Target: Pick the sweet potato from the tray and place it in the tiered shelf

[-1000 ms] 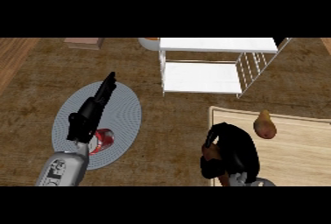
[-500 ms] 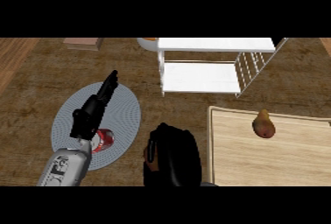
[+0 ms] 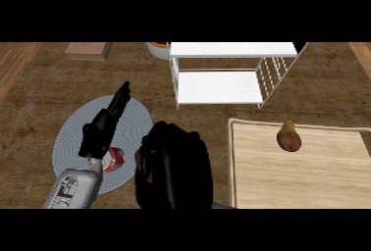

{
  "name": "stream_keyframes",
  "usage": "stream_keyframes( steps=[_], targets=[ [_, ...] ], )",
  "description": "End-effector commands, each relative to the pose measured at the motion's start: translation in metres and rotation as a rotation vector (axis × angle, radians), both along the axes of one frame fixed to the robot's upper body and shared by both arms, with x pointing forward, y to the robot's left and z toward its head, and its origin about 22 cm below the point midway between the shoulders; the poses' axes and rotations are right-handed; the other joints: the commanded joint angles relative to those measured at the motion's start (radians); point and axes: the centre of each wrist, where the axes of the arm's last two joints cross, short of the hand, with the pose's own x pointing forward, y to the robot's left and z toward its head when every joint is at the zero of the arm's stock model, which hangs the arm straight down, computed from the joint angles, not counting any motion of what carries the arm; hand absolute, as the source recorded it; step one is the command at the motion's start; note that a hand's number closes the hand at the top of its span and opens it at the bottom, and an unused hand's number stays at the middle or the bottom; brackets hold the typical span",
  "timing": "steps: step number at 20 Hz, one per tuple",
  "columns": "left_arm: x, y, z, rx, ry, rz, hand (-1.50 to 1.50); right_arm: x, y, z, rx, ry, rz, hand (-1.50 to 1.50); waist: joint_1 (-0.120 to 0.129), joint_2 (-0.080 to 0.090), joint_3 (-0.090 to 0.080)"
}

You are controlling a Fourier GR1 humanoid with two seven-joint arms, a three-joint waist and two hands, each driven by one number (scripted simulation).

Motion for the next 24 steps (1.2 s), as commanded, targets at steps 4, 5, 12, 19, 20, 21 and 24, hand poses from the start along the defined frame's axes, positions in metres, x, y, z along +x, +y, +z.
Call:
stream_keyframes(
  steps=[4,5,12,19,20,21,24],
  targets=[
    [-0.003,0.010,-0.011,0.012,0.017,0.032,0.00,0.016,0.013,0.047,0.071,-0.055,-0.266,1.50,-0.018,0.000,-0.004],
    [-0.009,0.000,-0.012,0.000,0.016,0.023,0.00,0.020,0.012,0.057,0.102,-0.075,-0.282,1.50,-0.013,-0.002,-0.004],
    [-0.003,0.008,-0.010,-0.001,0.025,0.043,0.00,0.034,0.016,0.100,0.050,-0.204,-0.386,1.50,-0.034,-0.003,-0.004],
    [-0.006,0.007,-0.003,0.009,0.014,0.026,0.00,0.061,0.021,0.142,0.077,-0.231,-0.481,1.50,-0.021,0.005,-0.002],
    [-0.003,0.025,-0.002,0.014,0.001,0.051,0.00,0.059,0.021,0.143,0.061,-0.243,-0.489,1.50,-0.026,0.005,-0.002],
    [-0.011,0.009,-0.013,0.001,0.015,0.042,0.00,0.061,0.026,0.166,0.063,-0.255,-0.500,1.50,-0.014,0.004,-0.003],
    [-0.011,0.018,-0.013,-0.002,0.015,0.037,0.00,0.079,0.020,0.171,0.059,-0.252,-0.548,1.50,-0.027,0.010,-0.002]
  ],
)
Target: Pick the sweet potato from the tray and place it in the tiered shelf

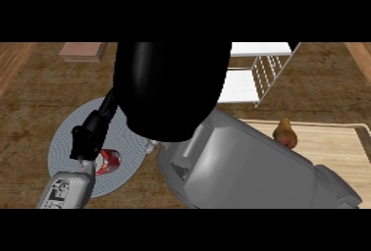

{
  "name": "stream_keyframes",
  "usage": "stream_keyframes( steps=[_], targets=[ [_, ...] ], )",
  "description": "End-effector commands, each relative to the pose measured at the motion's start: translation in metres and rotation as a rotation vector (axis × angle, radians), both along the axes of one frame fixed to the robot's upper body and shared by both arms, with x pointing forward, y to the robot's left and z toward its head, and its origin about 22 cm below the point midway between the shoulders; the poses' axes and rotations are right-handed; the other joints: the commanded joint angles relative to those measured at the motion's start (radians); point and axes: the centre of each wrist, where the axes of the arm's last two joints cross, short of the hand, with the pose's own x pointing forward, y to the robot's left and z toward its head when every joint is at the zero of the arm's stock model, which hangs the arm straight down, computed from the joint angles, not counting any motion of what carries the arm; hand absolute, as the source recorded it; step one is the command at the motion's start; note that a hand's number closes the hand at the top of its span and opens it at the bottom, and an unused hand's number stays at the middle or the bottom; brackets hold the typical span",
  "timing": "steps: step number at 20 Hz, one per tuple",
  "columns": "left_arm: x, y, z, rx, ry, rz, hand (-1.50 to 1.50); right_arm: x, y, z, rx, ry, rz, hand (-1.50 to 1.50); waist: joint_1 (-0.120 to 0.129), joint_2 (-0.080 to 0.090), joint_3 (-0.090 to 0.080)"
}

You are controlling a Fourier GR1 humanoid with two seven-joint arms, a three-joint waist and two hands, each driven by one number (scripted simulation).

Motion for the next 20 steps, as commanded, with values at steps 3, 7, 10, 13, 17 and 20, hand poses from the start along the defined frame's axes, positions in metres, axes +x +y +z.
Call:
stream_keyframes(
  steps=[3,7,10,13,17,20],
  targets=[
    [0.006,-0.005,-0.001,-0.011,0.022,0.014,0.00,0.004,0.011,0.036,0.093,0.074,-0.194,1.50,-0.009,0.007,-0.002],
    [-0.005,0.005,-0.017,0.004,0.008,-0.001,0.00,0.020,0.013,0.048,0.058,0.067,-0.210,1.50,-0.003,0.012,-0.002],
    [-0.002,0.011,-0.015,-0.005,0.016,0.008,0.00,0.029,0.017,0.032,-0.038,0.033,-0.245,1.50,-0.008,0.012,-0.002],
    [-0.002,0.014,-0.016,-0.006,0.038,0.027,0.00,0.037,0.008,0.033,-0.037,0.032,-0.232,1.50,-0.015,0.012,-0.001],
    [-0.001,-0.013,0.002,-0.007,0.017,0.004,0.00,0.058,0.011,0.019,-0.074,0.045,-0.292,1.50,-0.003,0.011,0.000],
    [-0.011,-0.003,-0.015,-0.022,0.020,0.005,0.00,0.084,0.002,0.006,-0.173,-0.018,-0.275,1.50,-0.005,0.015,-0.001]
  ],
)
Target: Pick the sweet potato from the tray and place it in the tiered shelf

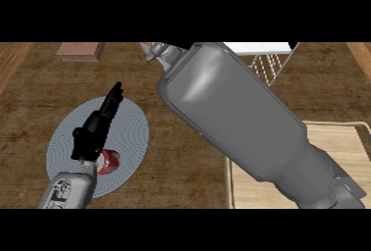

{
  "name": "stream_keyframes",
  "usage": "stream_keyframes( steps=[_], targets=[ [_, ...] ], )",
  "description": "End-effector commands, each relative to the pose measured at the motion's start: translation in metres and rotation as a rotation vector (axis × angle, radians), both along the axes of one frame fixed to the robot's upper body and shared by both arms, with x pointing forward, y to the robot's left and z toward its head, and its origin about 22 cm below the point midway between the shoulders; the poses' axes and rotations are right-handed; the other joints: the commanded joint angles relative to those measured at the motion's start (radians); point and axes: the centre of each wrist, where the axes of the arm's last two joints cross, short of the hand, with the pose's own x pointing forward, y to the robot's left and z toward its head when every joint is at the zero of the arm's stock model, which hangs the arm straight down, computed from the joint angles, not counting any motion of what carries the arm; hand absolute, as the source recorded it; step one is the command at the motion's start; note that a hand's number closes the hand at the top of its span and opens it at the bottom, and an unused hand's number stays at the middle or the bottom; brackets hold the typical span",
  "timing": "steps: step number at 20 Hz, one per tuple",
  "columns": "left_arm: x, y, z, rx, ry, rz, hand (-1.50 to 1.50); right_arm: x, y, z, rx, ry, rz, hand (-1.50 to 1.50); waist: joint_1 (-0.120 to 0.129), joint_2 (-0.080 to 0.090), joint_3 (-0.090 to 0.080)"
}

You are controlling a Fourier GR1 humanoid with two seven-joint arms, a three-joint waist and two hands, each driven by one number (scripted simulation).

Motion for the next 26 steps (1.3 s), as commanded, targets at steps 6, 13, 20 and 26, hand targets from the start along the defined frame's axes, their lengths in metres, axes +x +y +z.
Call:
stream_keyframes(
  steps=[6,13,20,26],
  targets=[
    [-0.005,0.002,-0.011,-0.006,0.026,-0.001,0.00,0.035,-0.004,-0.020,0.085,-0.021,-0.090,1.50,0.009,0.006,-0.003],
    [-0.004,-0.010,-0.009,-0.010,0.017,-0.020,0.00,0.059,-0.048,-0.046,0.325,-0.151,0.065,1.50,0.005,0.009,-0.003],
    [-0.008,-0.007,-0.016,-0.008,0.044,0.008,0.00,0.068,-0.058,-0.051,0.341,-0.147,0.085,1.50,-0.006,0.003,-0.003],
    [-0.017,-0.002,-0.018,0.000,0.046,0.011,0.00,0.085,-0.088,-0.046,0.265,-0.069,-0.208,-1.50,-0.020,-0.003,-0.003]
  ],
)
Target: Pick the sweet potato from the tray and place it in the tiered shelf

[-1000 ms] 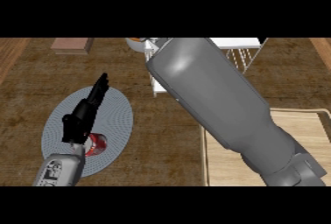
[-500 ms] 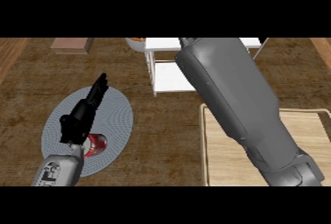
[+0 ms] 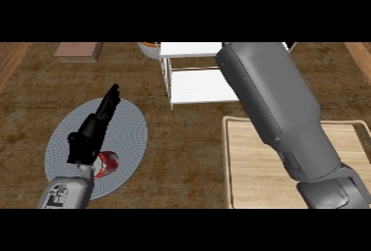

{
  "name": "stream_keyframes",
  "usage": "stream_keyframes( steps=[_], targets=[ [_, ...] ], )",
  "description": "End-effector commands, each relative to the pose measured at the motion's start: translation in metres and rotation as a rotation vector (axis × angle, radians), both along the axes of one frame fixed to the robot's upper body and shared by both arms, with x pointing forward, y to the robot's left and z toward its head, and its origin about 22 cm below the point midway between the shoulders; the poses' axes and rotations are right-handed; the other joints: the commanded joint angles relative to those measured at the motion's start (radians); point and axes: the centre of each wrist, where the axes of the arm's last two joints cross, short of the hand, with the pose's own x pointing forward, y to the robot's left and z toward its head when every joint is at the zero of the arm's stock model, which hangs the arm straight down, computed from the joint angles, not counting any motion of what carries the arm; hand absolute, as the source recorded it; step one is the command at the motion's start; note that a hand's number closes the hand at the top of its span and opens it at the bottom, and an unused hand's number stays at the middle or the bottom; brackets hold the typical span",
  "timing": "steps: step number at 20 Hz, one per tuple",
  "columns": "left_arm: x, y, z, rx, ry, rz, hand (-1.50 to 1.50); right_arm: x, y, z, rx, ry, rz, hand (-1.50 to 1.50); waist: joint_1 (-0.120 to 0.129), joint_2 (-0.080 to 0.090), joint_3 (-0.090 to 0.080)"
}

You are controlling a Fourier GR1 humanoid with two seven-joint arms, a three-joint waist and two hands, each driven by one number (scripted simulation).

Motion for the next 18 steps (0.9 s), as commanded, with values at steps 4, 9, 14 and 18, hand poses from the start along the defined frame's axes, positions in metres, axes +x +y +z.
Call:
stream_keyframes(
  steps=[4,9,14,18],
  targets=[
    [-0.001,0.010,-0.015,-0.007,0.043,0.014,0.00,-0.002,-0.016,-0.002,0.035,0.050,-0.138,-1.50,-0.008,0.000,-0.003],
    [0.005,-0.005,0.000,0.008,0.034,0.001,0.00,-0.009,-0.023,-0.003,0.177,-0.034,-0.074,-1.50,-0.004,0.001,-0.003],
    [0.019,0.004,-0.013,-0.003,0.025,-0.004,0.00,-0.023,-0.021,0.036,0.256,-0.088,0.013,-1.50,-0.010,0.004,-0.004],
    [-0.005,-0.007,-0.013,0.002,0.021,0.017,0.00,-0.026,-0.022,0.042,0.269,-0.053,0.072,-1.50,0.001,0.001,-0.003]
  ],
)
